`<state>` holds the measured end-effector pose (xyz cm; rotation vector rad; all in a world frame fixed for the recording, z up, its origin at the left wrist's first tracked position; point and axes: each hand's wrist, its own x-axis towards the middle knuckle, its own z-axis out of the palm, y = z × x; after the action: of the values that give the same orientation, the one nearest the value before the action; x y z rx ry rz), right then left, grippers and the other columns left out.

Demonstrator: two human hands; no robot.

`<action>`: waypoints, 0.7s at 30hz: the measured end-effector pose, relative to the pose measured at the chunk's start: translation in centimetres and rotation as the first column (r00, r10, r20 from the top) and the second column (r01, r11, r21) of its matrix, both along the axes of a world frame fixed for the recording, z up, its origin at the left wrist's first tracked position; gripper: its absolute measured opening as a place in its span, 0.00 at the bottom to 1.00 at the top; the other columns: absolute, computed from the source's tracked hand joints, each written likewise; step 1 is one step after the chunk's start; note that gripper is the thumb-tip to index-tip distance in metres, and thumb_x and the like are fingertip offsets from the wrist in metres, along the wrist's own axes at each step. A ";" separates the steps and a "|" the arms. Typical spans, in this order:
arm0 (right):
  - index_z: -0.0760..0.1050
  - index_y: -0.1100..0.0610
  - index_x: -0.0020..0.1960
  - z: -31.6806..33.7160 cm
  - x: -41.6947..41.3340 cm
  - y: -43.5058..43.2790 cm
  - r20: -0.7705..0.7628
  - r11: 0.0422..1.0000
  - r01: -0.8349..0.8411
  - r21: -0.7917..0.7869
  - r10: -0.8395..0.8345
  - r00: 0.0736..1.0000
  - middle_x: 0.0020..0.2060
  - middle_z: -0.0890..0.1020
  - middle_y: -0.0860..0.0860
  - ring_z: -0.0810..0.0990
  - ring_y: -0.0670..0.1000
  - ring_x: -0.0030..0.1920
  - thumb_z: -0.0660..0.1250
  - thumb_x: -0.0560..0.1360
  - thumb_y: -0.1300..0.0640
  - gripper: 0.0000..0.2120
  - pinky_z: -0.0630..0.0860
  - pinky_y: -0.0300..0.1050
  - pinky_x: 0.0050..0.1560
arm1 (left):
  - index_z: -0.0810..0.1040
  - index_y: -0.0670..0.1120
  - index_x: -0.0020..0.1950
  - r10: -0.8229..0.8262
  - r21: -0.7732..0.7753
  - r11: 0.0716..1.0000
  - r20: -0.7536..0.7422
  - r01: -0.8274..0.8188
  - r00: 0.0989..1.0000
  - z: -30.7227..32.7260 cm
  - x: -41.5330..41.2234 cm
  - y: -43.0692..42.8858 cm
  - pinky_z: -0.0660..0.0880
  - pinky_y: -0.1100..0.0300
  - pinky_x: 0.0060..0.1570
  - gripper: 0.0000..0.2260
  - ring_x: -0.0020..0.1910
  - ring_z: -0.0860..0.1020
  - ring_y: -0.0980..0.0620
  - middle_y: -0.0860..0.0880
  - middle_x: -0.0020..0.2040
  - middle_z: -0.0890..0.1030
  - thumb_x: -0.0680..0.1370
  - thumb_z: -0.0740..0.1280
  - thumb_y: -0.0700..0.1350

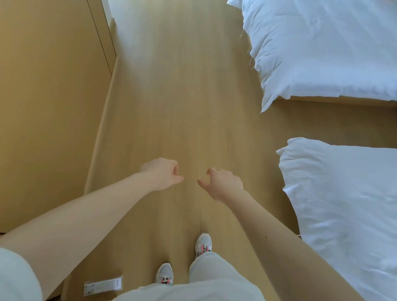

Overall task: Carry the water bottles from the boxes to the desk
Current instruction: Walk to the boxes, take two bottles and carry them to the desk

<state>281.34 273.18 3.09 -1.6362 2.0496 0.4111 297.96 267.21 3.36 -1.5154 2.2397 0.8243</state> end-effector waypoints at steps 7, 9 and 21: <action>0.68 0.56 0.68 -1.3 -3.9 -8.8 0.049 0.999 -0.020 -0.028 0.021 0.999 0.61 0.76 0.55 0.73 0.57 0.63 0.53 0.81 0.40 0.25 0.70 0.50 0.54 | 0.75 0.49 0.59 -0.001 -0.026 1.000 0.056 0.003 0.998 -0.1 -4.3 -8.5 0.72 0.57 0.51 0.16 0.57 0.76 0.47 0.49 0.59 0.78 0.79 0.61 0.58; 0.67 0.56 0.68 -1.2 -5.7 -12.1 0.061 0.998 -0.027 -0.048 0.030 0.998 0.61 0.76 0.55 0.73 0.57 0.63 0.53 0.81 0.40 0.25 0.70 0.50 0.54 | 0.75 0.49 0.60 0.012 -0.036 0.999 0.064 -0.010 0.998 0.3 -6.1 -11.5 0.72 0.57 0.51 0.16 0.56 0.76 0.47 0.49 0.59 0.78 0.79 0.61 0.58; 0.66 0.56 0.70 0.0 -17.6 -29.6 0.118 0.993 -0.054 -0.108 0.067 0.991 0.65 0.74 0.56 0.72 0.58 0.65 0.53 0.81 0.39 0.26 0.70 0.52 0.58 | 0.75 0.50 0.60 0.039 -0.030 0.999 0.136 -0.036 0.990 2.3 -18.3 -27.6 0.73 0.56 0.48 0.16 0.53 0.77 0.48 0.50 0.57 0.78 0.79 0.61 0.58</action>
<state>263.71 243.56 3.13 -1.7442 1.9645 0.2214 279.68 239.60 5.67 -1.5809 2.1380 0.6805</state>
